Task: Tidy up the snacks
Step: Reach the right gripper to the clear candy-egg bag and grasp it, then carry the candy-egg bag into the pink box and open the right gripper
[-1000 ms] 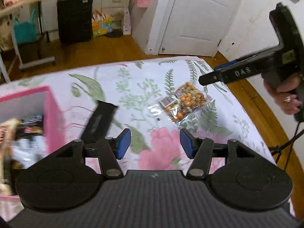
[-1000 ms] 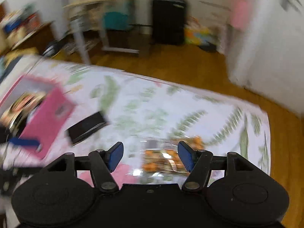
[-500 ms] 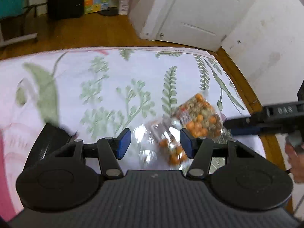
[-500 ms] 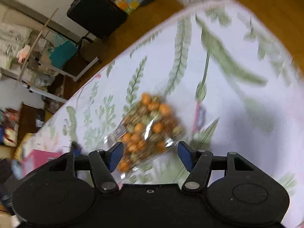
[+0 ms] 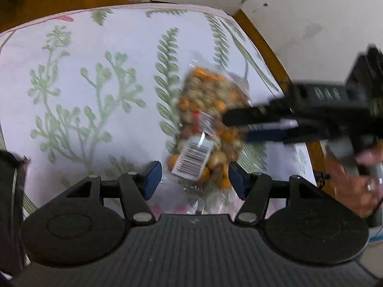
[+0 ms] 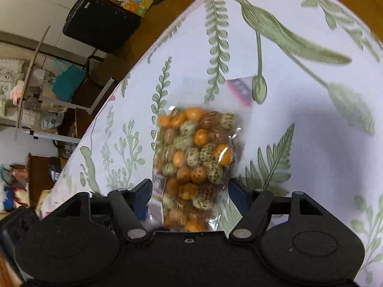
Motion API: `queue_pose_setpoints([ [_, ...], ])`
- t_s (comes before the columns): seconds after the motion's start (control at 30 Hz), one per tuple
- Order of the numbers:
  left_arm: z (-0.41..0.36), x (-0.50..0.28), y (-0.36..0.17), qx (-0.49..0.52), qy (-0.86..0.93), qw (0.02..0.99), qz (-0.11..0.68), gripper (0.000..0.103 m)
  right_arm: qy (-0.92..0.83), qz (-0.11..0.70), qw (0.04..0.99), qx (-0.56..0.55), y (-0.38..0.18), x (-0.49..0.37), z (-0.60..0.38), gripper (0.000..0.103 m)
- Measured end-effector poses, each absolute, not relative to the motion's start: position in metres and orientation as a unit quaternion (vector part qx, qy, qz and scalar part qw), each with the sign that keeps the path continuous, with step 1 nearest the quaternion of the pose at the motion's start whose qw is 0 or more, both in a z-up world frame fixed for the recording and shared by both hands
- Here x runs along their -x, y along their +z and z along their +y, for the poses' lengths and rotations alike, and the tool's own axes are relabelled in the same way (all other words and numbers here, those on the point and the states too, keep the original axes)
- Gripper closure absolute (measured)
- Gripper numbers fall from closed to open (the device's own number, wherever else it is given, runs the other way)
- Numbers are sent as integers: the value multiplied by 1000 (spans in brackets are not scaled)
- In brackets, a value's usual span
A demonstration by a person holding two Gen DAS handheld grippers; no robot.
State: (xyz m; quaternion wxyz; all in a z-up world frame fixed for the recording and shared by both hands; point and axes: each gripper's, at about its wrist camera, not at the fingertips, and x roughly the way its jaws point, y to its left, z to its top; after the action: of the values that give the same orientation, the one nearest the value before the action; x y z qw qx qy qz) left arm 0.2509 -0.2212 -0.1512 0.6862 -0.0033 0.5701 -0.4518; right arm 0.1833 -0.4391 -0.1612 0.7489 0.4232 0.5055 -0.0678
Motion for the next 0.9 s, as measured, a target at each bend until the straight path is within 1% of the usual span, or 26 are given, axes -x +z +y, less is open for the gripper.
queue_pose_setpoints([
  [0.07,-226,-241,-150,-10,-453,698,555,43,-70,517,753,-400,-161,-188,-438,28],
  [0.13,-234,-231,-150,-37,-452,718,527,43,-65,527,762,-371,-160,-193,-430,25],
  [0.23,-247,-220,-153,-71,-461,740,484,39,-61,534,771,-343,-160,-200,-423,17],
  [0.37,-252,-214,-154,-76,-469,747,466,38,-80,534,770,-339,-163,-209,-420,10],
  [0.4,-250,-214,-154,-72,-469,747,466,39,-88,537,768,-337,-163,-211,-418,10],
  [0.47,-242,-214,-153,-53,-468,746,472,42,-92,549,770,-312,-162,-217,-412,11],
  [0.5,-240,-216,-154,-41,-466,743,478,42,-89,557,775,-286,-162,-219,-407,13],
  [0.53,-238,-218,-154,-29,-462,742,485,47,-93,565,780,-253,-160,-220,-401,22],
  [0.6,-234,-220,-154,-5,-459,733,502,49,-93,566,789,-221,-157,-218,-394,25],
  [0.7,-230,-221,-155,12,-451,732,511,54,-103,560,790,-227,-155,-210,-394,27],
  [0.9,-220,-189,-140,-3,-472,728,498,55,-97,579,768,-255,-148,-188,-396,28],
])
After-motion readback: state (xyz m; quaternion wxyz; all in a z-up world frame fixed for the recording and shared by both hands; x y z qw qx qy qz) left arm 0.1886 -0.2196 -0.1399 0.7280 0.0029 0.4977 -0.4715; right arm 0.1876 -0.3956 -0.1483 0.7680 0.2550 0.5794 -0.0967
